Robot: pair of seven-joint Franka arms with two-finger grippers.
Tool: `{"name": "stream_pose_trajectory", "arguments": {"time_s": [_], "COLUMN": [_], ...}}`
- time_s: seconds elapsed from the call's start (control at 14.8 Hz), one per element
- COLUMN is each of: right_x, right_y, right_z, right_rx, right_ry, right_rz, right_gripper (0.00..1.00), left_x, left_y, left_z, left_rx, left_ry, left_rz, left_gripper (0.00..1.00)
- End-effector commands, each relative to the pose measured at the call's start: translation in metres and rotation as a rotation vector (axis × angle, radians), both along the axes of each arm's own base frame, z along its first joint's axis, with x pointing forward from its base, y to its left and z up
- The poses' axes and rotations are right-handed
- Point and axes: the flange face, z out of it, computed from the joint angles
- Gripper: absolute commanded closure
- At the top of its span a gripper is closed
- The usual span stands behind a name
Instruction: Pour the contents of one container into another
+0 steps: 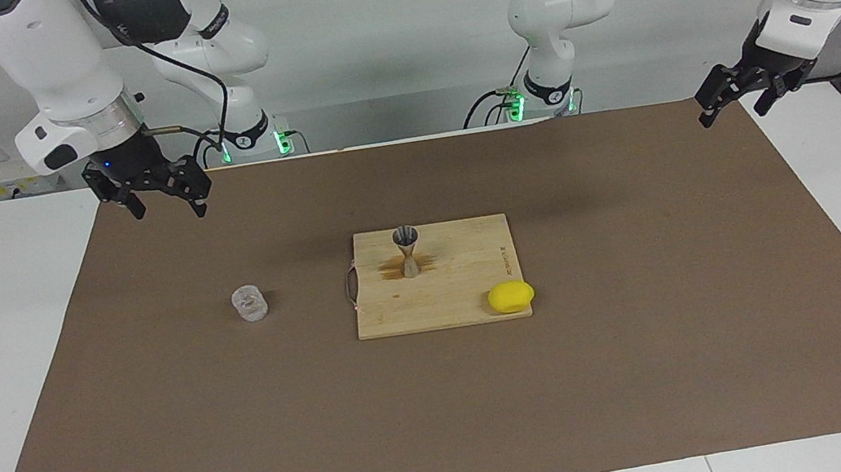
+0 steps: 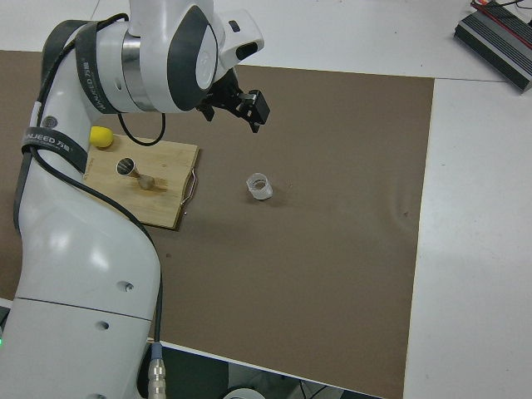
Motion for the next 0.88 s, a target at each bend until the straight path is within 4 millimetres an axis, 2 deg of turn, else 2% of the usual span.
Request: {"name": "stream_pose_trajectory", "arguments": {"time_s": [0.0, 0.14, 0.81], "right_x": [-0.010, -0.011, -0.012], "right_y": [-0.004, -0.003, 0.000], "right_z": [-0.002, -0.002, -0.004], "right_rx": [-0.027, -0.027, -0.027], "right_ry": [0.006, 0.008, 0.015], "right_rz": [0.036, 0.038, 0.045], "right_gripper": [0.01, 0.01, 0.01], "left_x": [-0.005, -0.004, -0.005], "left_y": [-0.020, -0.032, -0.033], "left_z": [0.002, 0.001, -0.002], "left_rx": [0.018, 0.019, 0.018], "left_ry": [-0.024, -0.031, -0.027], "left_rz": [-0.012, 0.023, 0.025], "left_gripper": [0.00, 0.00, 0.00]}}
